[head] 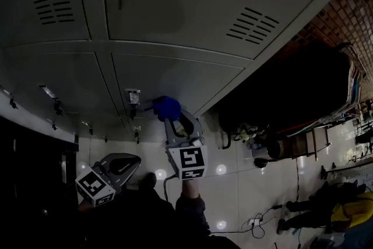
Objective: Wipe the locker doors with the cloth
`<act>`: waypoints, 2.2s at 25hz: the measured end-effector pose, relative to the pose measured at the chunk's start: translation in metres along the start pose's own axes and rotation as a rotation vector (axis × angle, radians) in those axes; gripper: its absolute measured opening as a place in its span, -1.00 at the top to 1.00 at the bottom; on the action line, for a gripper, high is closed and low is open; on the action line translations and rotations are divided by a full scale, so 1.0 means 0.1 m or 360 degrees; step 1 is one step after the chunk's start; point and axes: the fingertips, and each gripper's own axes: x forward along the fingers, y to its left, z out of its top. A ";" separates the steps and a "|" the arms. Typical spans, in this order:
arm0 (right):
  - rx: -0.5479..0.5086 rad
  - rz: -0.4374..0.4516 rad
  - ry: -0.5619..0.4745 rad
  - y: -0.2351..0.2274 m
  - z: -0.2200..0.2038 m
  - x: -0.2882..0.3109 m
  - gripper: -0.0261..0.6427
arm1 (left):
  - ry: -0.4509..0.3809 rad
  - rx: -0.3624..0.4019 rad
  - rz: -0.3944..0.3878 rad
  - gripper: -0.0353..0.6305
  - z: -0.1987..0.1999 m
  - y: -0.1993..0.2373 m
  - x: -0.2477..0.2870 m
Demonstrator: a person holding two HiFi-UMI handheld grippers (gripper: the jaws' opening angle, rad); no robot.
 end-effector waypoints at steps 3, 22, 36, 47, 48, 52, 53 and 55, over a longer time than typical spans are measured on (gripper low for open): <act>0.0011 -0.0021 0.0006 -0.22 -0.07 -0.10 0.57 | 0.0006 -0.0006 -0.0003 0.90 0.00 -0.10 0.18; 0.0048 -0.0287 0.0070 -1.02 -0.31 -0.45 0.57 | 0.0012 0.0016 -0.0085 0.90 0.02 -0.25 0.52; 0.0048 -0.0183 0.0082 0.06 -0.12 -0.11 0.57 | 0.0030 0.0024 -0.0137 0.90 -0.05 0.07 -0.29; 0.0084 -0.0127 0.0117 0.73 -0.19 0.26 0.57 | 0.0088 0.0027 -0.0130 0.90 -0.19 0.43 -0.82; 0.0098 -0.0131 0.0115 0.73 -0.21 0.27 0.57 | 0.0090 0.0026 -0.0126 0.90 -0.19 0.44 -0.84; 0.0137 -0.0135 0.0096 0.69 -0.23 0.32 0.57 | 0.0112 0.0035 -0.0105 0.90 -0.22 0.48 -0.88; 0.0137 -0.0132 0.0091 0.68 -0.23 0.33 0.57 | 0.0119 0.0037 -0.0099 0.90 -0.23 0.48 -0.87; 0.0133 -0.0122 0.0084 0.66 -0.23 0.34 0.57 | 0.0117 0.0030 -0.0078 0.90 -0.21 0.47 -0.85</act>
